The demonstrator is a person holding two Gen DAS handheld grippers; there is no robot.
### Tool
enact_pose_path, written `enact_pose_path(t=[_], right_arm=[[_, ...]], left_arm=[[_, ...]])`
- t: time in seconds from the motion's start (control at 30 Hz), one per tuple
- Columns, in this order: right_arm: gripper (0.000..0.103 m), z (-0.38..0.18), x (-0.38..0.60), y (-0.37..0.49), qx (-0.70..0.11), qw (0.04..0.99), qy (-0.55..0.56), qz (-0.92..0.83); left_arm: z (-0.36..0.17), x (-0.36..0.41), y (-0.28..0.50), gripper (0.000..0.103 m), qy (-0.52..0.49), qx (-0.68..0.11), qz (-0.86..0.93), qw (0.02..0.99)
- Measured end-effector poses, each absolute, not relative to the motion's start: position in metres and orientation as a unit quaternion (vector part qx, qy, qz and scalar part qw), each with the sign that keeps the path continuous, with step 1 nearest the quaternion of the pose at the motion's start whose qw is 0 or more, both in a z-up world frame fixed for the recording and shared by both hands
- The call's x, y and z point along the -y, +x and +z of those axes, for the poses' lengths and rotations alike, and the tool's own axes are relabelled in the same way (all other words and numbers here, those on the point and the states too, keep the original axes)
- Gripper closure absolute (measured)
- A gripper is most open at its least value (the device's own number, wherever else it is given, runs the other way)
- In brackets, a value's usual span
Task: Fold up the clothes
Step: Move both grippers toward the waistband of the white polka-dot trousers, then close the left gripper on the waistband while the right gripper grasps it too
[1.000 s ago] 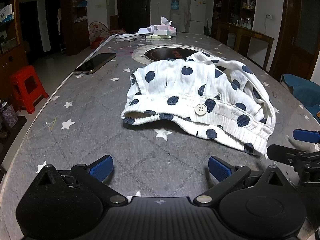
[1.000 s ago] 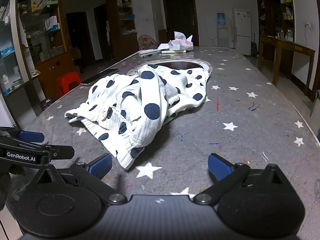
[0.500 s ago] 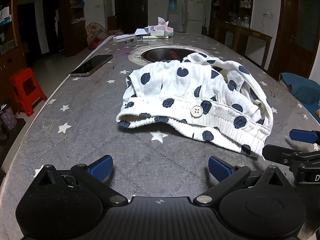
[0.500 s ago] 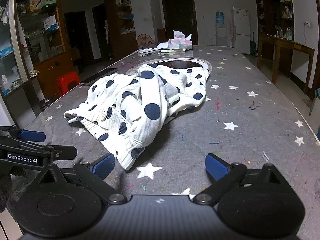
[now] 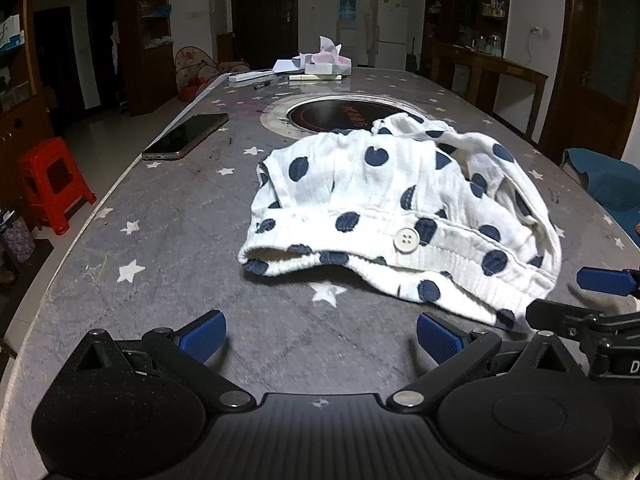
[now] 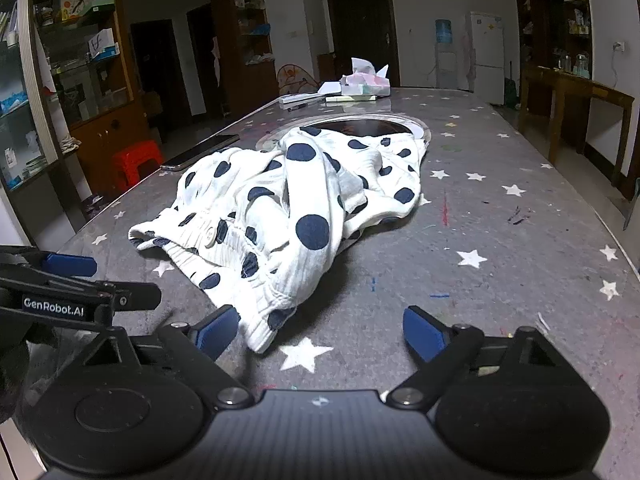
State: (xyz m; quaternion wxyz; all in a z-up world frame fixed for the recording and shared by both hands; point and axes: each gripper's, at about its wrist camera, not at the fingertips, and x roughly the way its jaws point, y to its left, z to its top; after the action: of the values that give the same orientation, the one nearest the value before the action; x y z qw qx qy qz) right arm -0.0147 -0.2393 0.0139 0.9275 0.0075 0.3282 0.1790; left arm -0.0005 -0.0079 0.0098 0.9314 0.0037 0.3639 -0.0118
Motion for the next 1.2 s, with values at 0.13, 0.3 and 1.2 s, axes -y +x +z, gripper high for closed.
enact_pose_path(t=[0.13,0.3,1.2], right_arm=[[0.014,0.016,0.236,-0.01,-0.328,0.927,0.003,0.184],[0.018,0.018,0.232,-0.001,-0.327,0.926,0.004,0.189],[0.072,0.023,0.245,0.03,-0.344,0.913,0.044,0.214]], left_arm=[[0.011,0.003,0.006,0.0,0.005,-0.362,-0.006,0.932],[0.014,-0.001,0.014,0.0,0.008,-0.36,-0.004,0.933],[0.009,-0.036,0.084,0.039,-0.018,-0.39,-0.021,0.92]])
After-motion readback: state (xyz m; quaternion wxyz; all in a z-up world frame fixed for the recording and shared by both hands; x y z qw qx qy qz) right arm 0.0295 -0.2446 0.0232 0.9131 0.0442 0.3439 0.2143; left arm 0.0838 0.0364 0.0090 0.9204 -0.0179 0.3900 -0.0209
